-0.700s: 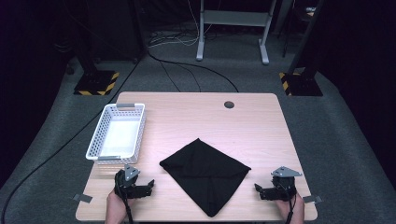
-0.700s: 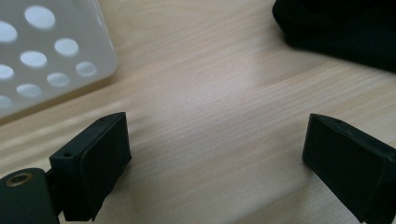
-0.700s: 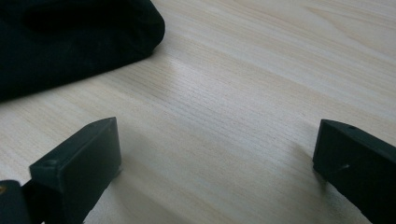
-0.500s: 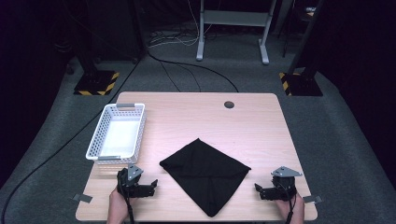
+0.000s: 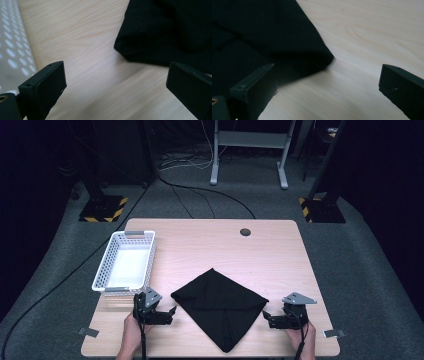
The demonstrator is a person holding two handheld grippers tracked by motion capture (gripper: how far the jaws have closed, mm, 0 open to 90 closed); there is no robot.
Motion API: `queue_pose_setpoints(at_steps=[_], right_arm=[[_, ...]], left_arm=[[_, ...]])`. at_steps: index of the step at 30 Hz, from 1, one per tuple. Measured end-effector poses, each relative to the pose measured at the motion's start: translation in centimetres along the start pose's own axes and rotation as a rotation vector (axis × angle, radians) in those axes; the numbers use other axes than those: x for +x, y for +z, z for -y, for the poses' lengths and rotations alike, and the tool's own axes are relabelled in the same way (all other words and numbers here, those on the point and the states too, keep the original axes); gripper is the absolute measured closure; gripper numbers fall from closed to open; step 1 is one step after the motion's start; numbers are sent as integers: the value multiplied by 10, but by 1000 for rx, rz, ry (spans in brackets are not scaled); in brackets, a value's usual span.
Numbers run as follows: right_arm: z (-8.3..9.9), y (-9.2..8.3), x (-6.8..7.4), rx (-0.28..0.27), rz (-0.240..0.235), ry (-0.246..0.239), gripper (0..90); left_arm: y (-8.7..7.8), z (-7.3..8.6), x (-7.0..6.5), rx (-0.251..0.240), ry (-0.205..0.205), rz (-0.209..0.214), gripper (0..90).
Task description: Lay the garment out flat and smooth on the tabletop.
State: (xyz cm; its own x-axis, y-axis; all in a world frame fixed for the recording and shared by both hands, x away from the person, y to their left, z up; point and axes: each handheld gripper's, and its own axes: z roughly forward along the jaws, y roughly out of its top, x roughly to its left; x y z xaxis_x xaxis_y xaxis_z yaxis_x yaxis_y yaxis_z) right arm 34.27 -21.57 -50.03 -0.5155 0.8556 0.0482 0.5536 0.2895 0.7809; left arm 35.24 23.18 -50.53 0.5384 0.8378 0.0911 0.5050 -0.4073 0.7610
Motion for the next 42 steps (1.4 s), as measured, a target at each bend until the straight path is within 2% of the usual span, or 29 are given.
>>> queue_pose_setpoints(at_steps=[4, 7, 10, 13, 16, 17, 19, 21, 28, 33, 36, 38, 42], right_arm=[[-21, 14, 22, -11, -60, -38, 36], [-34, 31, 40, 13, -92, -76, 36], [-43, 52, 56, 47, -108, -105, 36], [-47, 73, 67, 112, -87, -119, 37], [-43, 87, 71, 160, -89, -120, 28], [-38, 90, 73, 141, -72, -122, 19], [-37, 89, 74, 133, -69, -122, 20], [-36, 88, 74, 137, -69, -125, 19], [-32, 83, 77, 140, -81, -140, 19], [-20, 71, 80, 126, -98, -154, 19], [-23, 69, 80, 157, -98, -163, 18], [-27, 69, 82, 168, -78, -170, 12], [-35, 65, 95, 125, -100, -173, 24]], left_arm=[[15, -10, -6, 49, 38, 41, 23], [26, -15, -11, 72, 59, 63, 22], [35, -17, -17, 75, 69, 66, 23], [42, -17, -20, 84, 67, 75, 23], [43, -16, -18, 83, 37, 87, 22], [44, -13, -16, 81, 11, 104, 23], [44, -10, -13, 81, -19, 129, 23], [43, -7, -13, 63, -20, 128, 23], [36, -2, -20, 57, -26, 118, 42], [25, 7, -31, 55, -21, 122, 43], [25, 7, -32, 55, -24, 125, 46], [25, 7, -32, 54, -25, 124, 46], [25, 7, -32, 55, -28, 122, 43]])
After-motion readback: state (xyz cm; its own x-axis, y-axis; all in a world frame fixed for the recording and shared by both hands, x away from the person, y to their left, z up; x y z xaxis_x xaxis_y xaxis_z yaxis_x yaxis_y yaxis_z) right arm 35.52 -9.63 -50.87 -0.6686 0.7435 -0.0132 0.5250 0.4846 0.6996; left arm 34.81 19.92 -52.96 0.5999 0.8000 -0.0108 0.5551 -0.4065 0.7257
